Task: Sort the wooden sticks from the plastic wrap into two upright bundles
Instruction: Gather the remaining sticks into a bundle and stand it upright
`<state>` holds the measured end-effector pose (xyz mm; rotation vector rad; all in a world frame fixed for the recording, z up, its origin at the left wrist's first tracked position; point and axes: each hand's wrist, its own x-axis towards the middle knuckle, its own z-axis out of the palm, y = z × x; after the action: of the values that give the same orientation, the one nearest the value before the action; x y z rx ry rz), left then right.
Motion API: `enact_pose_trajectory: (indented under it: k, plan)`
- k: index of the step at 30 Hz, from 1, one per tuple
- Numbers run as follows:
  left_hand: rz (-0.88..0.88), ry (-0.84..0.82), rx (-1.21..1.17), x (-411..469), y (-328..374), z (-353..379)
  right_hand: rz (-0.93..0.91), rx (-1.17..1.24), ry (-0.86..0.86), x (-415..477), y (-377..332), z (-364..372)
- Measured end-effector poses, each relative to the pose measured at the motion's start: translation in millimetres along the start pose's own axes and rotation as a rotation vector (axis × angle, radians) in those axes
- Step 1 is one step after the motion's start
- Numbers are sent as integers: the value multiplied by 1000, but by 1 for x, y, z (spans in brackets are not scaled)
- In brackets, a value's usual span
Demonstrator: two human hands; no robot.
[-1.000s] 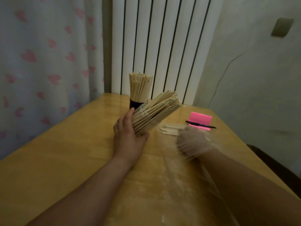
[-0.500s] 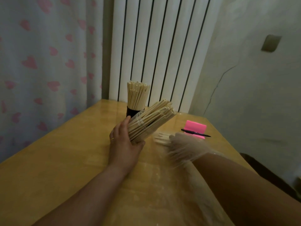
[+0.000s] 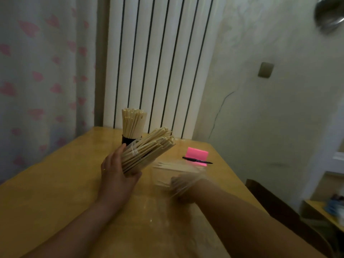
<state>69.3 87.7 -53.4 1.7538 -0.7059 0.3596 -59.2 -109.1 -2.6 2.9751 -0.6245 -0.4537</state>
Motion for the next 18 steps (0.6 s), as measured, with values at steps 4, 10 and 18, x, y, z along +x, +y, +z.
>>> enact_pose_trajectory:
  k: [4, 10, 18]
  plan:
    - [38, 7, -17, -7, 20, -16, 45, 3, 61, -33, -7, 2]
    - [18, -7, 78, -55, 22, -50, 56, -20, 204, -67, -4, 40]
    - [137, -34, 173, -88, 22, -65, -96, 130, 345, -114, -10, 55]
